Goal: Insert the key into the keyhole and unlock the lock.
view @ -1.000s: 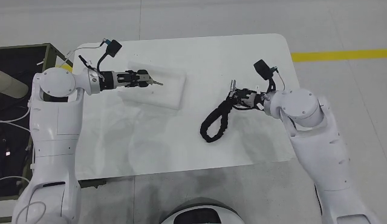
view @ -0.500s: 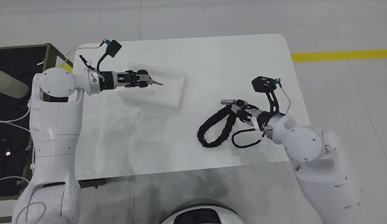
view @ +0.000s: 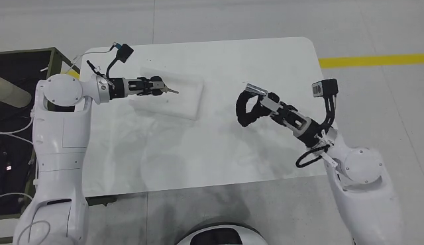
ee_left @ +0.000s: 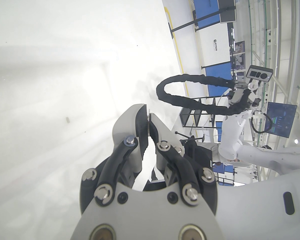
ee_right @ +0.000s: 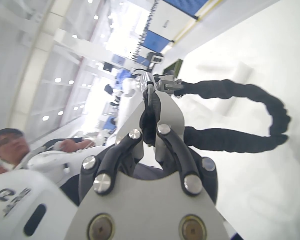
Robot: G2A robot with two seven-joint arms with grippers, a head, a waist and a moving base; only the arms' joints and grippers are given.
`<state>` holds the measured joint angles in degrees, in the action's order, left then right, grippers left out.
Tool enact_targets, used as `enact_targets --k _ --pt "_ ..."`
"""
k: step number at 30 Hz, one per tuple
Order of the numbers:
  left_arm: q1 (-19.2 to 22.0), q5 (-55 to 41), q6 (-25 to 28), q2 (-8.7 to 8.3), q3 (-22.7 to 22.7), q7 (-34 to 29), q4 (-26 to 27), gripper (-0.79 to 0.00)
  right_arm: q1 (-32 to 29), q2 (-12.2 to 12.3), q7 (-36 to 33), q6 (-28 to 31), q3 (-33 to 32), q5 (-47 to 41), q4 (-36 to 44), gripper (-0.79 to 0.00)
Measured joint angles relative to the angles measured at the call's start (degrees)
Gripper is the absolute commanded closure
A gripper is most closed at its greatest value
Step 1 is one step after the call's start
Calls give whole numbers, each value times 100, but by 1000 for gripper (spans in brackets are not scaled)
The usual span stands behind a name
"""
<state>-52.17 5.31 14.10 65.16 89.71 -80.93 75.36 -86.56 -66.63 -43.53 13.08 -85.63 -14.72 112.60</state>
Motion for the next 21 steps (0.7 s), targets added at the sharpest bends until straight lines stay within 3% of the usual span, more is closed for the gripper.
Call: enact_targets --k 5,21 --pt "0 0 0 0 0 0 0 0 381 5 -648 330 218 -627 -676 0" --pt "-16 -14 3 4 2 15 19 0 375 5 -644 323 217 -604 -665 0"
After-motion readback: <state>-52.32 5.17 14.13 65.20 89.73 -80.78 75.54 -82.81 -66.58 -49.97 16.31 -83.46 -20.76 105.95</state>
